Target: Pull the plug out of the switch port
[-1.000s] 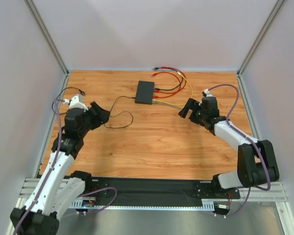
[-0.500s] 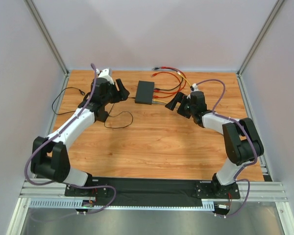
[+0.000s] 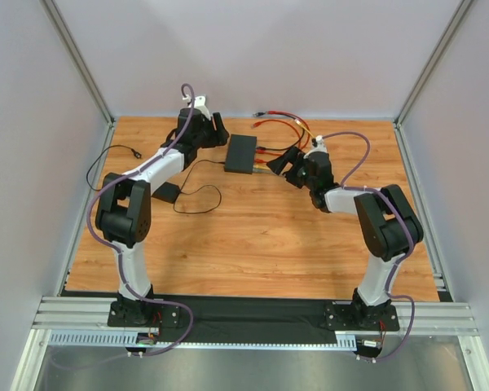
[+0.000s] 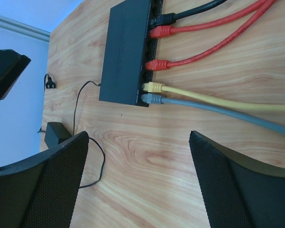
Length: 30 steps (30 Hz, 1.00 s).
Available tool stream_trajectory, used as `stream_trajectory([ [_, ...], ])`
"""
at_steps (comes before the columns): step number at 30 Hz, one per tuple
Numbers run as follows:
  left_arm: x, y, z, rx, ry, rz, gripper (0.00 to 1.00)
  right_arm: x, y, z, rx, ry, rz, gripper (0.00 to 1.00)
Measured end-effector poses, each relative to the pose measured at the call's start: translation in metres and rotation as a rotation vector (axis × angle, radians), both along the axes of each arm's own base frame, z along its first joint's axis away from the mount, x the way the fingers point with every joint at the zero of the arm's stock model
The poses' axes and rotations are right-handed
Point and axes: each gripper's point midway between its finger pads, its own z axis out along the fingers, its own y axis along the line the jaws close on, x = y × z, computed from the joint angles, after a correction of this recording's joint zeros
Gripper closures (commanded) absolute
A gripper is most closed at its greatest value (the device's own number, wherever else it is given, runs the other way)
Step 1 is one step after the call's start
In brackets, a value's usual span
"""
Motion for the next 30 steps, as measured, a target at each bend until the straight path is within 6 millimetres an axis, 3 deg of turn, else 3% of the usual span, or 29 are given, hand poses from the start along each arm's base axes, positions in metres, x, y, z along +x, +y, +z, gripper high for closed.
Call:
stream_trajectory([
  [5, 0.012, -0.005, -0.029, 0.06, 0.048, -0.025, 0.29, 0.003, 0.007, -0.021, 0.01, 0.031, 0.028, 0.14],
  [15, 0.023, -0.011, -0.09, 0.146, 0.165, -0.077, 0.26, -0.002, 0.018, -0.017, 0.014, 0.013, 0.08, 0.14],
  [23, 0.018, -0.016, -0.106, 0.15, 0.212, -0.117, 0.26, -0.011, 0.039, -0.013, 0.024, 0.009, 0.121, 0.16],
  [30, 0.019, -0.024, -0.108, 0.131, 0.222, -0.153, 0.26, -0.011, 0.041, -0.016, 0.031, 0.017, 0.12, 0.16],
])
